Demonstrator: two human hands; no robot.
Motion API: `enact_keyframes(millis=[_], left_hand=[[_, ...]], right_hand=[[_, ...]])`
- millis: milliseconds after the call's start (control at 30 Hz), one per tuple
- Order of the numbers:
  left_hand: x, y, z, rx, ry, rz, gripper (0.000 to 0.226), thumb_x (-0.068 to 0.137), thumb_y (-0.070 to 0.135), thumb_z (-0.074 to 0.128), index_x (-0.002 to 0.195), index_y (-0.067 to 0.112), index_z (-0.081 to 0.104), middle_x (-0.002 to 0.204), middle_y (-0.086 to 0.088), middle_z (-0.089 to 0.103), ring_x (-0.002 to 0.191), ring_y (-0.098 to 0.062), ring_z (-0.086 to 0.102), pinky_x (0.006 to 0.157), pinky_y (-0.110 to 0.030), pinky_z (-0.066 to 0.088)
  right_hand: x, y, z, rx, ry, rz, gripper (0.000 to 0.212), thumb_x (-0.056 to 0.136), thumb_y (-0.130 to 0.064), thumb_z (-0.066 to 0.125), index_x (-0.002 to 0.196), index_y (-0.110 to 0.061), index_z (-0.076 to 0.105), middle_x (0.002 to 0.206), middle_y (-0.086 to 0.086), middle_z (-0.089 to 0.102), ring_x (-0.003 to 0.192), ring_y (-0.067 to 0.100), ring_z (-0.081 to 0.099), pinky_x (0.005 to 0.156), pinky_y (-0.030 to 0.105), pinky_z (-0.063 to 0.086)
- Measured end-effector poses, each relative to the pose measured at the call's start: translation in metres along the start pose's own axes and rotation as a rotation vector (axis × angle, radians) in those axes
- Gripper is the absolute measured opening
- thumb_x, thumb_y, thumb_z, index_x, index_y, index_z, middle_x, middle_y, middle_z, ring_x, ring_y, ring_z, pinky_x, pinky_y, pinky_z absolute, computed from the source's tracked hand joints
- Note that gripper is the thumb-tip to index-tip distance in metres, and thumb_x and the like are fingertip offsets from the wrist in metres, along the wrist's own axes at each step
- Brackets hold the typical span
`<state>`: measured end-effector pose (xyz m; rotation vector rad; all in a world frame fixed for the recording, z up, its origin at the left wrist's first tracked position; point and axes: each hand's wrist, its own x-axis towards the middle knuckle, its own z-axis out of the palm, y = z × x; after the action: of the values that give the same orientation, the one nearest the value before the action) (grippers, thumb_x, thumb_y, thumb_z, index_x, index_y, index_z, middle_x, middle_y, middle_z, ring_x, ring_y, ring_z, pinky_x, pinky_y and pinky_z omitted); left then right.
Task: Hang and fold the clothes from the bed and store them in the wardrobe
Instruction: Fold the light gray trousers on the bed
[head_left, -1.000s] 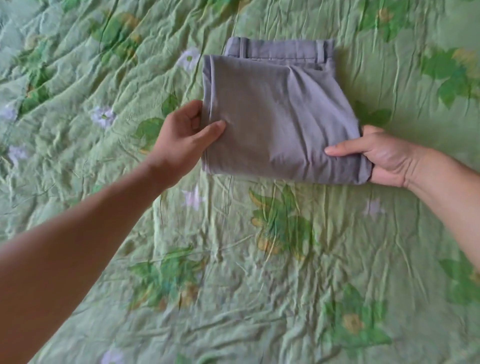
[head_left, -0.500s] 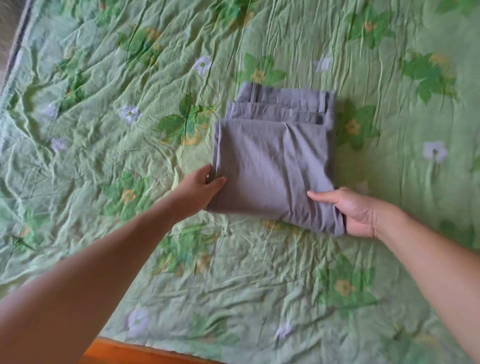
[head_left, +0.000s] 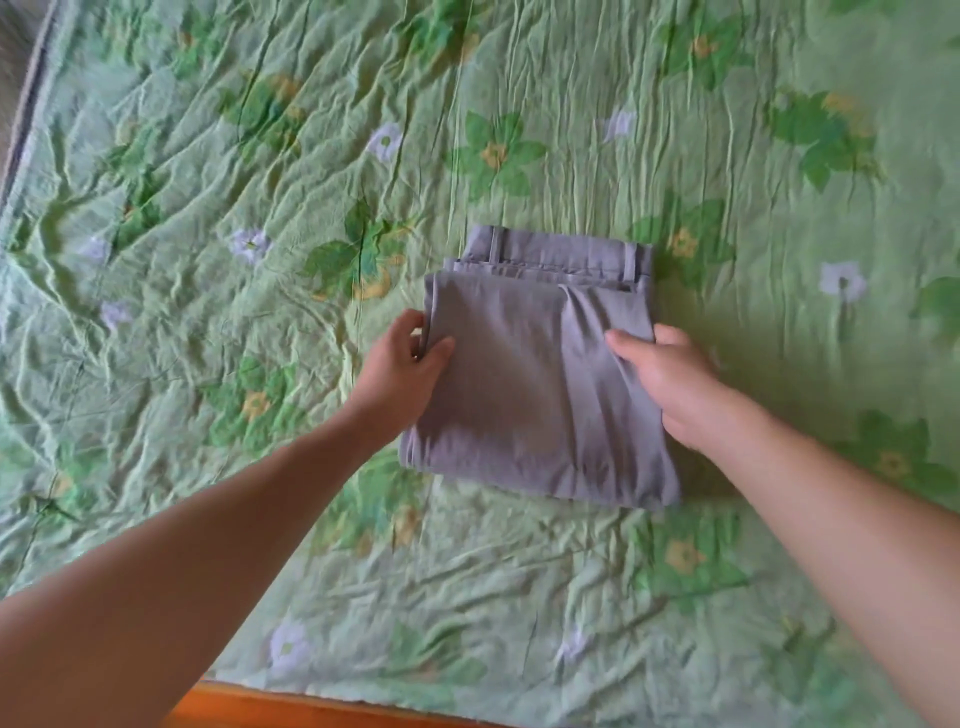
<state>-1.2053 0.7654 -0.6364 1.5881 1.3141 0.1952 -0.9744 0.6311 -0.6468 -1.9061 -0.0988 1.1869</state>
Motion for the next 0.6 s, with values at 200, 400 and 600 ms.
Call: enact_keyframes(millis=[200, 400, 600], left_hand=[[0.054, 0.033, 0.003, 0.054, 0.022, 0.065, 0.009, 0.096, 0.030, 0.063, 0.103, 0.025, 0.060, 0.094, 0.005, 0.073, 0.075, -0.014, 0.071, 0.050, -0.023, 0.053], [0.077, 0.026, 0.019, 0.325, 0.055, 0.080, 0.039, 0.096, 0.028, 0.062, 0.131, 0.015, 0.051, 0.114, -0.004, 0.062, 0.106, -0.030, 0.061, 0.078, -0.033, 0.046], [-0.002, -0.020, 0.039, 0.894, 0.055, 0.491, 0.074, 0.097, 0.057, 0.035, 0.160, 0.032, 0.005, 0.168, -0.009, -0.007, 0.154, -0.030, -0.007, 0.121, -0.059, 0.015]], right_hand=[[0.037, -0.024, -0.004, -0.269, 0.271, -0.297, 0.025, 0.092, -0.028, 0.065, 0.078, -0.009, 0.058, 0.071, 0.007, 0.059, 0.068, 0.020, 0.052, 0.061, 0.032, 0.037], [0.054, -0.023, 0.005, -0.577, 0.429, -0.318, 0.037, 0.099, -0.027, 0.054, 0.131, -0.010, 0.053, 0.121, 0.019, 0.061, 0.108, 0.036, 0.058, 0.087, 0.041, 0.044], [0.025, 0.022, 0.021, -1.392, 0.207, -1.043, 0.068, 0.096, -0.050, 0.049, 0.157, -0.027, 0.030, 0.169, 0.010, 0.009, 0.155, 0.035, 0.003, 0.119, 0.067, -0.002]])
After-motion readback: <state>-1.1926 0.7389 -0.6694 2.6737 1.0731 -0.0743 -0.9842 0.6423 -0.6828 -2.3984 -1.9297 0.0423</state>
